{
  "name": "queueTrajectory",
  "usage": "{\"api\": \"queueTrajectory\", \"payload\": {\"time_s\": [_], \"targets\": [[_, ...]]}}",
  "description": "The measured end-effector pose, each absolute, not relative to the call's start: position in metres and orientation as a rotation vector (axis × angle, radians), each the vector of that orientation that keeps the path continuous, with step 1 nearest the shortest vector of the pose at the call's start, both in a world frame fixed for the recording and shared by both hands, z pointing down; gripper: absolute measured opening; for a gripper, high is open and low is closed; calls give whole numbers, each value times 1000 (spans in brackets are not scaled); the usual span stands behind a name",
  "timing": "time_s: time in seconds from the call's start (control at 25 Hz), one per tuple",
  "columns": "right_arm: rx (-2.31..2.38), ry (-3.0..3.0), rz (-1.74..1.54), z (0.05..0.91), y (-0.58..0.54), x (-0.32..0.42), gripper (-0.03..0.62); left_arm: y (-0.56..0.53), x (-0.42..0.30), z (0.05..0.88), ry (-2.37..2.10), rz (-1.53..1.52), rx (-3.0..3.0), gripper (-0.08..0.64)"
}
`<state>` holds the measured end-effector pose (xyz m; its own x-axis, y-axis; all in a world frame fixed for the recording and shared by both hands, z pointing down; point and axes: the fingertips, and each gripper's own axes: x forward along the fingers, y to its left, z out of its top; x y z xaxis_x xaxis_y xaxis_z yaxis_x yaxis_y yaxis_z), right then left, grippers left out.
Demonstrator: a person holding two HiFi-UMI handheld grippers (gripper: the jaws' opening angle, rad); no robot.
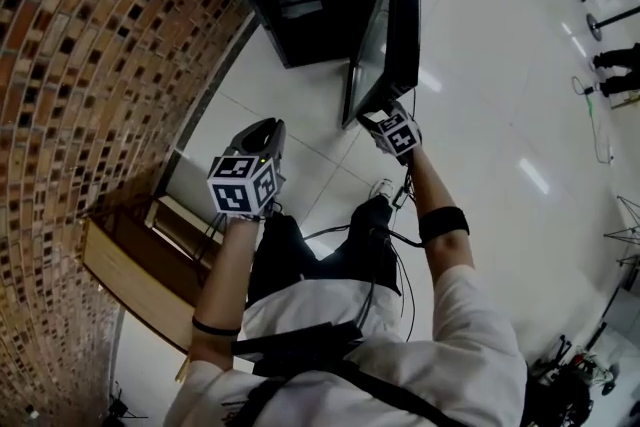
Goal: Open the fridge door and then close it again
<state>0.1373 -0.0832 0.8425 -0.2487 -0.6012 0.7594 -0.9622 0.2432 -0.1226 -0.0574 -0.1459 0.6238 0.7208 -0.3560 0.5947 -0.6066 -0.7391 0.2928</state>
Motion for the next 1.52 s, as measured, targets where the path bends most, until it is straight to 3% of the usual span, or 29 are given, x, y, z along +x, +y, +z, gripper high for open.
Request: {"api": "queueTrajectory", "payload": {"time_s": [0.36, 0.76, 1.52], "targets": [[1556, -1843, 903, 843, -147, 76, 281, -177, -77, 677, -735, 726, 2385, 54], [1812, -1709, 1046, 853, -247, 32, 291, -238, -124, 677, -825, 606, 2322, 54], [2071, -1412, 1316, 861, -425, 12, 304, -324, -183, 673, -954, 474, 2261, 54]]}}
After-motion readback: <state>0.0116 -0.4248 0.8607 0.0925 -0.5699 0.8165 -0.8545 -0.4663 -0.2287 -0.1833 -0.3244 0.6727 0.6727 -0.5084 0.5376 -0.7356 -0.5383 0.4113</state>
